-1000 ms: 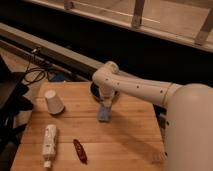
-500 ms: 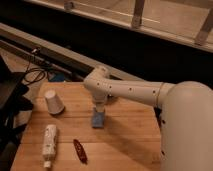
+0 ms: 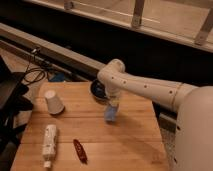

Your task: Wipe the white sponge on the table

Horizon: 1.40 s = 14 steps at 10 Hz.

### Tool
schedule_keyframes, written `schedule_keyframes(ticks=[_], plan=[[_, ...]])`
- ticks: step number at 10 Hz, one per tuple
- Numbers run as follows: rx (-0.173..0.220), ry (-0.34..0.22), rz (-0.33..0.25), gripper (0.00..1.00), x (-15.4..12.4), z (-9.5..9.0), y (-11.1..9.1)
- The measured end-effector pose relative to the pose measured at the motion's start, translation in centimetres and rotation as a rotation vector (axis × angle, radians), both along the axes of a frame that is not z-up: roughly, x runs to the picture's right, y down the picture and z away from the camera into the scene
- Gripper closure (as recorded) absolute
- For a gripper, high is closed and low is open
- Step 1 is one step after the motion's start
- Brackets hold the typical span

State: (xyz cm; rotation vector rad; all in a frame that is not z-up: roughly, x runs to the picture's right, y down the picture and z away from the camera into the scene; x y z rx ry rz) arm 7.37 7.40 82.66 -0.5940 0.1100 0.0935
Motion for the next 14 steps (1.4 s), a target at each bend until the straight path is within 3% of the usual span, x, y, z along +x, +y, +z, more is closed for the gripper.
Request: schedule_keyframes(ticks=[3,6,7,9,11,14], plan=[[0.016,-0.026,-0.011,0.98,1.7,0.5,-1.4],[0.014,-0.095,-0.038,0.98,-1.0,0.5,-1.2],[0.001,-0.133,-0.053,0.98,-3.9,0.4,-0.3],[-0.017,-0.162,-0.061,0.98,-7.2,0.3,0.9],[-0.032,-0.166,-0.068,0.98,-8.9,-0.1,2.2],[-0.046,-0.136,-0.058,0.98,-7.1,-1.4,3.7]])
